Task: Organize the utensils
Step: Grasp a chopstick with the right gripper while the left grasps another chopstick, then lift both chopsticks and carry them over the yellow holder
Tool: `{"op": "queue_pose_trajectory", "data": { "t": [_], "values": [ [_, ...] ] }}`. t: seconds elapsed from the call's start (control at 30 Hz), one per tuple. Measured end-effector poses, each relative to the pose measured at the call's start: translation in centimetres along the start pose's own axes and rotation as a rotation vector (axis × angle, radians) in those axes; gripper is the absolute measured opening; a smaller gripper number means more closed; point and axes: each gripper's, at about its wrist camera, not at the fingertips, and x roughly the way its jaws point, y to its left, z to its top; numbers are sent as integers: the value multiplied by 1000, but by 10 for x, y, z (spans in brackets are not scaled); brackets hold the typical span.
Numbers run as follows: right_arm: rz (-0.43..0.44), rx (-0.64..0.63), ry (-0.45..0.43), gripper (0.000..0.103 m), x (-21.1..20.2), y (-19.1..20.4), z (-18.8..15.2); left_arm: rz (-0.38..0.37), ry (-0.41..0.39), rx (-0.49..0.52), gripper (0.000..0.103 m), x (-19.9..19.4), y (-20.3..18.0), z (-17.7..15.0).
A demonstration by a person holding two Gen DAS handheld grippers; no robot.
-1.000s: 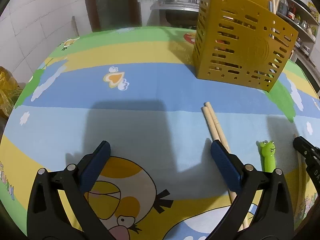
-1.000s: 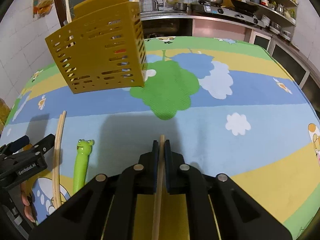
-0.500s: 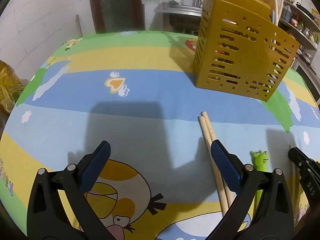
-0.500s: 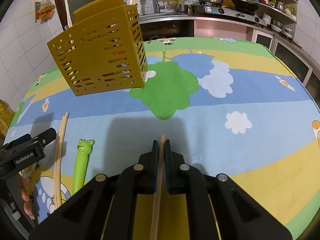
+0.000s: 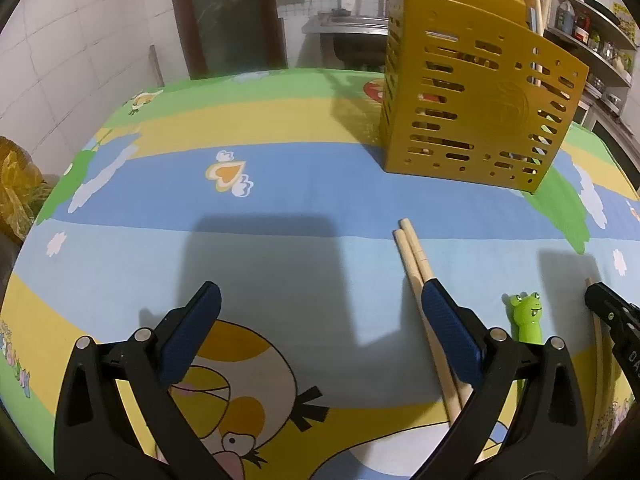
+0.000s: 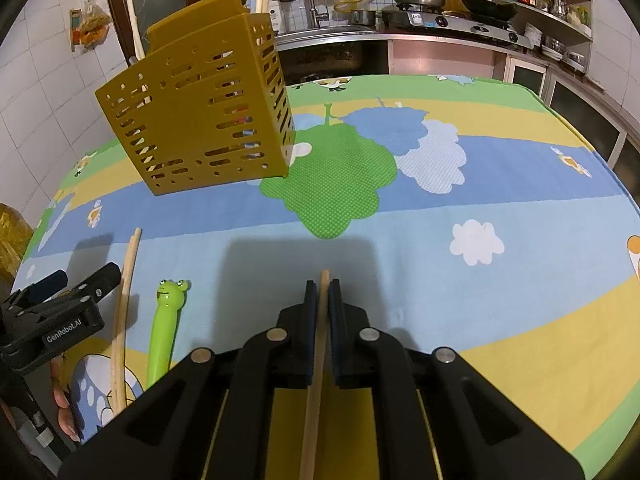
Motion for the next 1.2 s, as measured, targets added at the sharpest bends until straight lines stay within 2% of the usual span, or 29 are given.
{"op": "queue_pose_trajectory", "data": {
  "t": [0.23,0.33,0.43,0.5,0.53,0.57,0.73,0.77,0.97,1.07,1.2],
  "values": [
    [9,6,-1,6,1,-2,0,-3,11,19,94,1,-7,-1],
    [5,2,0,6,1,-1,0,-26,22,26,87,1,-11,-1],
    [-9,-6,2,6,2,1,1,-43,33,56,66,3,-20,3],
    [-20,-12,5,6,3,3,2,-67,52,75,45,3,-27,9],
    [-24,-14,6,6,2,3,3,-79,64,83,40,4,-30,12],
    [-29,-14,7,6,3,4,3,-90,74,92,32,5,-33,14],
    [-49,-16,5,6,3,6,6,-111,88,115,17,9,-36,23],
    [-50,-14,1,6,2,6,6,-113,87,112,10,9,-35,23],
    [-45,4,-60,6,-20,6,10,-146,68,76,5,2,-27,24],
    [-24,15,-119,6,-40,5,15,-163,22,56,5,-13,-20,27],
    [-9,21,-212,6,-69,7,20,-184,-101,49,5,-54,-9,31]
  ]
}}
